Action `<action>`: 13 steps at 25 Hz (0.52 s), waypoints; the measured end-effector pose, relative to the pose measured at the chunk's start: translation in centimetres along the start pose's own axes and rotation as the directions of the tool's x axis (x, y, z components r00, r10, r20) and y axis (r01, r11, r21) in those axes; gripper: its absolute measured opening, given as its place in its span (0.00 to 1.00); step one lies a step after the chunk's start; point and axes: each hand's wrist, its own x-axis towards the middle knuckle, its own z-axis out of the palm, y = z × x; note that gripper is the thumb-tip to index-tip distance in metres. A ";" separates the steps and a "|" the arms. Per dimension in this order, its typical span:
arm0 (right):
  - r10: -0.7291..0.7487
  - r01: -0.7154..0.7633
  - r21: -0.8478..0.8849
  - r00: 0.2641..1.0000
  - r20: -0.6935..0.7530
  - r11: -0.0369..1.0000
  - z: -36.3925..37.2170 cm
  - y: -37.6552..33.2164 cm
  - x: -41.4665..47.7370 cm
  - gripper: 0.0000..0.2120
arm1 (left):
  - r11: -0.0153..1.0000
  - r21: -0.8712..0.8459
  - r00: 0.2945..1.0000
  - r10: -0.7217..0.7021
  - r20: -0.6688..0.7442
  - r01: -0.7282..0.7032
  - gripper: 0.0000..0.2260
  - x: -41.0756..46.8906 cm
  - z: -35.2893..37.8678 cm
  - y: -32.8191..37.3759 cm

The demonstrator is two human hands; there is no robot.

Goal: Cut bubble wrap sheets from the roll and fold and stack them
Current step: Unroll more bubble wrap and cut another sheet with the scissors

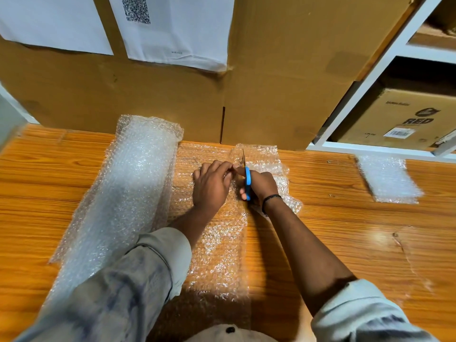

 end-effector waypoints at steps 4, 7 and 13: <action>-0.028 0.028 -0.054 1.000 0.006 0.998 0.2 0.0 0.1 0.27 | 1.000 -0.022 1.000 -0.004 -0.002 0.004 0.13 0.0 -0.1 0.0; -0.042 0.045 -0.075 0.998 0.041 0.996 0.3 0.0 0.0 0.25 | 0.999 -0.040 1.000 -0.024 -0.015 0.024 0.15 0.0 -0.2 0.0; 0.002 -0.002 -0.032 1.000 -0.028 0.999 -0.4 0.5 0.1 0.22 | 0.994 -0.112 0.998 -0.014 -0.055 0.007 0.08 -0.1 -0.2 0.0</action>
